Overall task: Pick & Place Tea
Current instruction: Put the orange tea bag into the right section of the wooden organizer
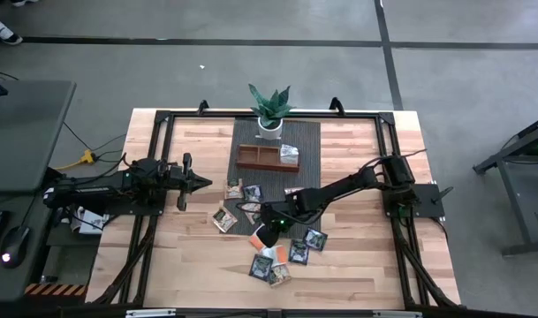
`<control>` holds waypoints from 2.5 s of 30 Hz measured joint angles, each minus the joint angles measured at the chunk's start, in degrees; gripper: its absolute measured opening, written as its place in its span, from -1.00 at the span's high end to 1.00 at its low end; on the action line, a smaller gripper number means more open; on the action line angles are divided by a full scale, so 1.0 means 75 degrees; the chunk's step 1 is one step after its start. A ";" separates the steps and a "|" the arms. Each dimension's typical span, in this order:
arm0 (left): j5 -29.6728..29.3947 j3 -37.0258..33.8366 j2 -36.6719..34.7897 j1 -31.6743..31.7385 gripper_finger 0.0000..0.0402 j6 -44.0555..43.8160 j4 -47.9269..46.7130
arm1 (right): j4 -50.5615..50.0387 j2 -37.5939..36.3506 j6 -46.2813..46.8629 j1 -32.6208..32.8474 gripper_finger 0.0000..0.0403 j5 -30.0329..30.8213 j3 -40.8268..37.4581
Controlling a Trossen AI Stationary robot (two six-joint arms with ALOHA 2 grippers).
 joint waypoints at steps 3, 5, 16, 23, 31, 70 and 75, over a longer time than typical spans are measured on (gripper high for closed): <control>0.0000 0.0000 0.0001 -0.0001 1.00 0.0000 -0.0001 | 0.0107 0.0000 -0.0009 0.0000 -0.10 -0.0008 0.0000; 0.0000 0.0001 0.0001 -0.0001 1.00 0.0000 -0.0003 | 0.0166 0.0000 -0.0012 0.0003 -0.08 -0.0032 0.0000; 0.0000 0.0002 0.0000 -0.0003 1.00 0.0000 -0.0003 | 0.0166 0.0014 -0.0009 0.0006 -0.05 0.0006 0.0003; -0.0001 0.0001 0.0002 -0.0002 1.00 0.0000 -0.0001 | 0.0165 0.0018 -0.0009 0.0019 -0.04 0.0162 0.0012; -0.0001 0.0001 0.0001 -0.0002 1.00 0.0000 -0.0001 | 0.0320 0.0214 0.0003 0.0082 -0.01 0.0259 0.0017; -0.0003 0.0002 0.0003 -0.0002 1.00 0.0000 0.0000 | 0.0502 0.0335 -0.0144 0.0058 0.98 0.0316 0.0015; 0.0000 0.0002 0.0002 -0.0001 1.00 0.0000 0.0000 | 0.0646 0.0321 -0.0181 0.0058 0.99 0.0236 0.0017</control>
